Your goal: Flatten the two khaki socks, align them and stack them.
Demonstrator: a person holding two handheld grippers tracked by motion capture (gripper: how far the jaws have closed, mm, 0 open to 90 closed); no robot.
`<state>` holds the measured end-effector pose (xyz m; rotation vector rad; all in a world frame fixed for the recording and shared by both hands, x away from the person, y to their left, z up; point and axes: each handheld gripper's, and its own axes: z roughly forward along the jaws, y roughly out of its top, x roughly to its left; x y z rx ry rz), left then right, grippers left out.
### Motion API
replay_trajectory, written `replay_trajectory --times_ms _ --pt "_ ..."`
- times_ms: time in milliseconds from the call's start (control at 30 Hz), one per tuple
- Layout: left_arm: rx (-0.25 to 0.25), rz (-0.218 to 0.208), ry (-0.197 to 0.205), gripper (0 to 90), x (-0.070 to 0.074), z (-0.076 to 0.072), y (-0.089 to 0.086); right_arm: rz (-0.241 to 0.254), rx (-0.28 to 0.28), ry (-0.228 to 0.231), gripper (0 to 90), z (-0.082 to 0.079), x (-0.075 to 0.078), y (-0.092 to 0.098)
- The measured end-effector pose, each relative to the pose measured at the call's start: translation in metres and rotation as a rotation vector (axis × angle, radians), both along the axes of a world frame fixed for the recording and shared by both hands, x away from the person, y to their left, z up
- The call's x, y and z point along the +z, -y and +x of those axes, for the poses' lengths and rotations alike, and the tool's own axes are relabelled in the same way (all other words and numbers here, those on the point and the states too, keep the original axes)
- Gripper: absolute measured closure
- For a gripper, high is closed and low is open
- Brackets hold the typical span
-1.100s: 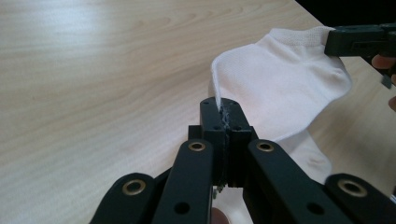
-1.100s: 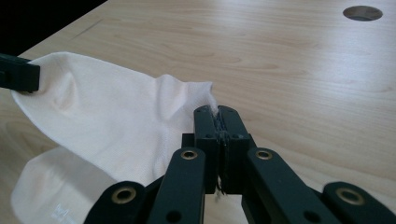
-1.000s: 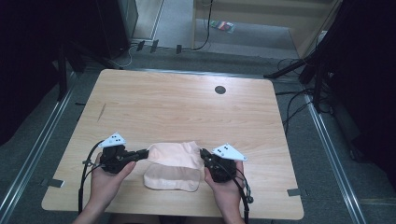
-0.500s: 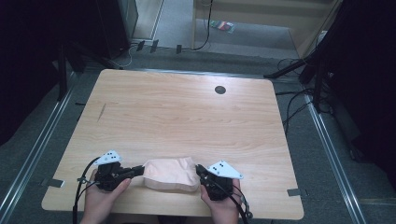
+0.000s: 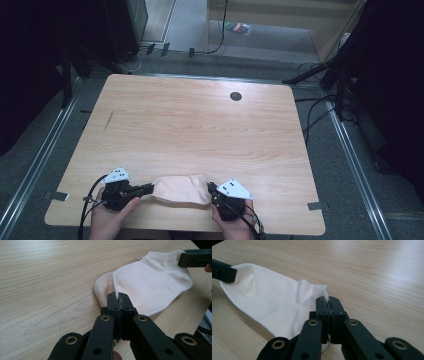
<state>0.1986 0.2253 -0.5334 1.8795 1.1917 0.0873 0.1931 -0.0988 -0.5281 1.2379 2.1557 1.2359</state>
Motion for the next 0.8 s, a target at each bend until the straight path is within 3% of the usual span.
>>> replay_trajectory --times_ms 167,300,433,533,600,667,800 --pt "-0.002 0.023 0.004 90.0 -0.002 0.0 0.002 -0.009 -0.009 0.013 88.5 0.002 -0.003 0.001" --pt "0.005 0.086 0.028 89.9 -0.003 -0.002 0.007 -0.037 -0.009 0.003 88.4 0.003 -0.011 -0.002" --pt "-0.004 0.101 0.029 86.8 -0.005 -0.002 0.008 -0.047 -0.012 -0.02 85.3 0.004 -0.016 -0.003" --pt "-0.003 0.114 0.022 72.9 -0.007 -0.001 0.008 -0.033 -0.018 -0.034 72.1 0.006 -0.017 -0.001" --pt "0.013 0.103 0.021 61.3 -0.007 0.0 0.007 0.006 -0.029 -0.043 56.4 0.007 -0.016 0.002" --pt "0.014 0.073 0.021 50.4 -0.007 0.001 0.005 0.054 -0.03 -0.054 46.5 0.009 -0.013 0.007" --pt "0.032 0.019 0.05 38.8 -0.003 0.001 0.0 0.127 -0.057 -0.048 35.6 0.011 -0.005 0.017"
